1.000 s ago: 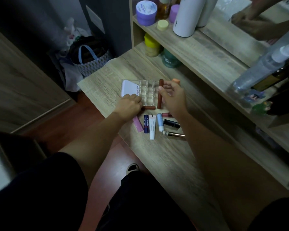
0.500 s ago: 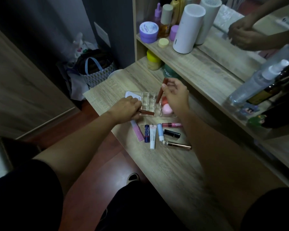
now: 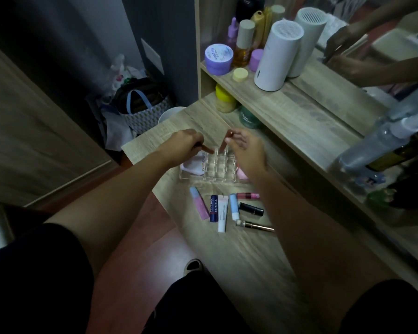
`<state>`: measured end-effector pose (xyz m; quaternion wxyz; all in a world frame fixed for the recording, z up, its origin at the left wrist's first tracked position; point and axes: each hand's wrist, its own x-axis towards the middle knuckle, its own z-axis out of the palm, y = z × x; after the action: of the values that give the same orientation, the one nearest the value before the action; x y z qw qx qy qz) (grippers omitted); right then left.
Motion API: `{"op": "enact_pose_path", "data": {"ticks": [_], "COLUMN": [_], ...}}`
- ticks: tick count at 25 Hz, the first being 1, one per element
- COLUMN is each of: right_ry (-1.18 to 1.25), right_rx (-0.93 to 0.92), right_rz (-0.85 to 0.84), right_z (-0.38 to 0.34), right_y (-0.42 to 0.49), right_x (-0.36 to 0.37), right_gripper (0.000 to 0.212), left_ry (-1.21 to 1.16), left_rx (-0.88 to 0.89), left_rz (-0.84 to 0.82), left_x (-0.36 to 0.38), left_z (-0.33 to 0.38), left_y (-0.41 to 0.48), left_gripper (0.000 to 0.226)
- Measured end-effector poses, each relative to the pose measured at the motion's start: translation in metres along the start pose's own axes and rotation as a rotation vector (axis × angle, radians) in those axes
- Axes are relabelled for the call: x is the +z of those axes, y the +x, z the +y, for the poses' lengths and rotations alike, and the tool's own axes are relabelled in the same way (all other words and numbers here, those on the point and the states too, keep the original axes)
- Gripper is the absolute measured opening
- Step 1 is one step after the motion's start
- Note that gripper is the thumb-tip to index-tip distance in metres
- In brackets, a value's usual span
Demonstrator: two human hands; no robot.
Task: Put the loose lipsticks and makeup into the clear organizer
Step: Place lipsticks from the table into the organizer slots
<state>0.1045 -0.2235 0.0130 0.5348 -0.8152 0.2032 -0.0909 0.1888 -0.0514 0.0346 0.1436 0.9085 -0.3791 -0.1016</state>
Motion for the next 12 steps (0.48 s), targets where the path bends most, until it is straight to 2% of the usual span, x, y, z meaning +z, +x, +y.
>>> {"op": "enact_pose_path", "data": {"ticks": [2, 5, 7, 12], "right_ry": [-0.014, -0.018, -0.038, -0.098], "right_rx": [0.019, 0.043, 0.061, 0.026], "right_rz": [-0.009, -0.018, -0.049, -0.077], "right_z": [0.008, 0.018, 0.021, 0.021], "right_y": [0.002, 0.005, 0.007, 0.013], "right_x": [0.004, 0.009, 0.011, 0.012], "right_gripper": [0.029, 0.026, 0.025, 0.023], "left_ry": [-0.056, -0.27, -0.369, -0.407], "left_rx": [-0.007, -0.13, -0.192, -0.202], "left_rz": [0.034, 0.11, 0.15, 0.18], "left_x": [0.002, 0.013, 0.021, 0.029], "left_z": [0.005, 0.015, 0.018, 0.012], "left_y": [0.009, 0.019, 0.022, 0.022], "left_gripper": [0.025, 0.038, 0.034, 0.024]}}
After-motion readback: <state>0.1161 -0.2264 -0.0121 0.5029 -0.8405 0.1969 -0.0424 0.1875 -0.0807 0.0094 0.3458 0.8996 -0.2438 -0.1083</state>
